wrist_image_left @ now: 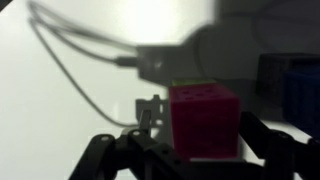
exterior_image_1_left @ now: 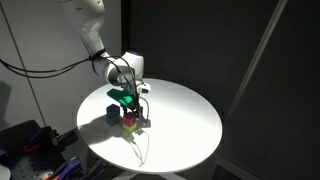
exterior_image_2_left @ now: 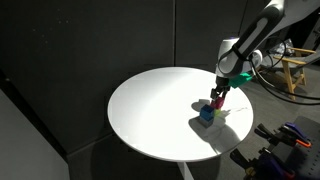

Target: Put the pink block on top of the stack on the left.

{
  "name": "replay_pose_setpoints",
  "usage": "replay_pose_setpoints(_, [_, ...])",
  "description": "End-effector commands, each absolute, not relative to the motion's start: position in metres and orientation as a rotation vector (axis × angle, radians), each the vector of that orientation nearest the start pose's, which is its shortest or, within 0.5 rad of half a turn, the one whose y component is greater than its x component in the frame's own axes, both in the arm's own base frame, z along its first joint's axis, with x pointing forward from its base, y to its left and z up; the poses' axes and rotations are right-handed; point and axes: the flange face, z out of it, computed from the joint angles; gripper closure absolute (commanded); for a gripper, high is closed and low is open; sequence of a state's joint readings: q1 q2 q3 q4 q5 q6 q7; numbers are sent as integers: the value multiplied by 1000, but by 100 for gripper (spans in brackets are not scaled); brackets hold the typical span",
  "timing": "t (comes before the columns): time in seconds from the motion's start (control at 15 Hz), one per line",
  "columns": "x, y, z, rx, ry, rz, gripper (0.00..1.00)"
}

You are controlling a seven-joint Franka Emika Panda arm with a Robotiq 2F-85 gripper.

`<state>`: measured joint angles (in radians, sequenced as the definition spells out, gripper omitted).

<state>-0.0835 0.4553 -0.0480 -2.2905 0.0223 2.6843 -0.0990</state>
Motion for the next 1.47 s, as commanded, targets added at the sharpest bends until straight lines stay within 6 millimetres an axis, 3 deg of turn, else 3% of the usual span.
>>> replay_pose_setpoints(0.0, [520,-70,146,-3140,77,88,42])
replay_pose_setpoints(0.13, [520,-70,145,-3137,81,101,60])
replay_pose_setpoints(0.27, [520,-68,146,-3139,83,109,69])
replay_pose_setpoints(0.73, [520,-70,163,-3146,88,120,73])
replay_pose_setpoints(1.4, [521,-67,205,-3162,69,104,73])
